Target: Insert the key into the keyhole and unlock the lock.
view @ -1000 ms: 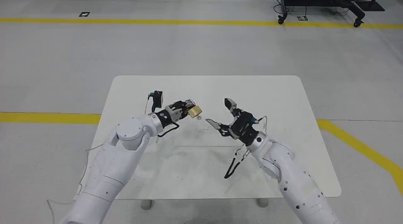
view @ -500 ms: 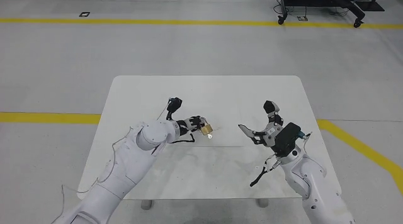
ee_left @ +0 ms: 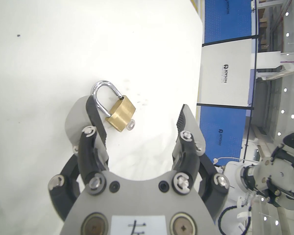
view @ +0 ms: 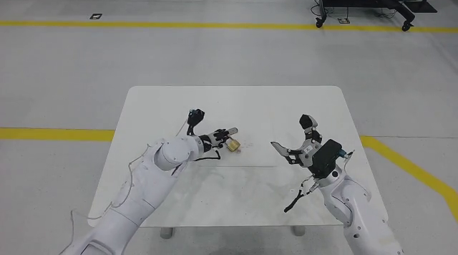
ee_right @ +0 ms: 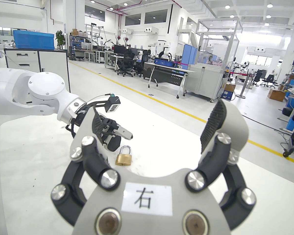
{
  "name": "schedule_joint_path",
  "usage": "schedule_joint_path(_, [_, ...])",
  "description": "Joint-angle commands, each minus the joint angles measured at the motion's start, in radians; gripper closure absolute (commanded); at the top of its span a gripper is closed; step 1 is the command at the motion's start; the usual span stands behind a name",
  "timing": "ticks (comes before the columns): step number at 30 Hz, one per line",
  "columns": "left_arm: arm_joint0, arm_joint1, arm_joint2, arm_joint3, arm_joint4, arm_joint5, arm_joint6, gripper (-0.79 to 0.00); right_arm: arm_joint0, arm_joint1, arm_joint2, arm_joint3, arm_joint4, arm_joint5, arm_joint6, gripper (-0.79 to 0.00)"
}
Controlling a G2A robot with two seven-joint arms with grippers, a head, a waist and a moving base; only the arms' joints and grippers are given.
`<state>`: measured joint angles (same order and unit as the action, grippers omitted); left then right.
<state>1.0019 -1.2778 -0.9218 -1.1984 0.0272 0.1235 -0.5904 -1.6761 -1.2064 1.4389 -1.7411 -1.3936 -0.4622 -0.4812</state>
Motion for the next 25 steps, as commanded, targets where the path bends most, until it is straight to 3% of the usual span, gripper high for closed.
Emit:
schedule_joint_path(1, [0.012,0.01,-0.042,-0.039,-0.023,-0.081,-0.014,-0.785,0.0,0.0,0.0,0.0,0.0,0.0,0.0,-0.785])
schedule_joint_path(5, [0.098,0.037,-0.126,-0.15,0.047,-0.353,0.058,-0.785,0.0,0.0,0.0,0.0,0.0,0.0,0.0,-0.785])
schedule_joint_path(9, [0.187,0.062,-0.221,-0.244,0.243,-0.482,0.261,-0.785,0.011,-0.002,-0.008,0.009,0.034,0.006,0.017,-0.785])
schedule_joint_path(11, [0.24,0.071,-0.235,-0.304,0.505,-0.481,0.42,-0.785,0.03,-0.005,-0.011,0.03,0.09,0.002,0.035,-0.785])
schedule_joint_path(15, [0.314,0.075,-0.243,-0.366,0.693,-0.471,0.604,-0.785,0.045,-0.006,0.019,0.052,0.189,0.0,0.02,-0.785])
schedule_joint_path(25, [0.324,0.073,-0.247,-0.365,0.661,-0.471,0.625,-0.784,0.036,-0.006,0.038,0.052,0.21,0.014,-0.017,-0.785])
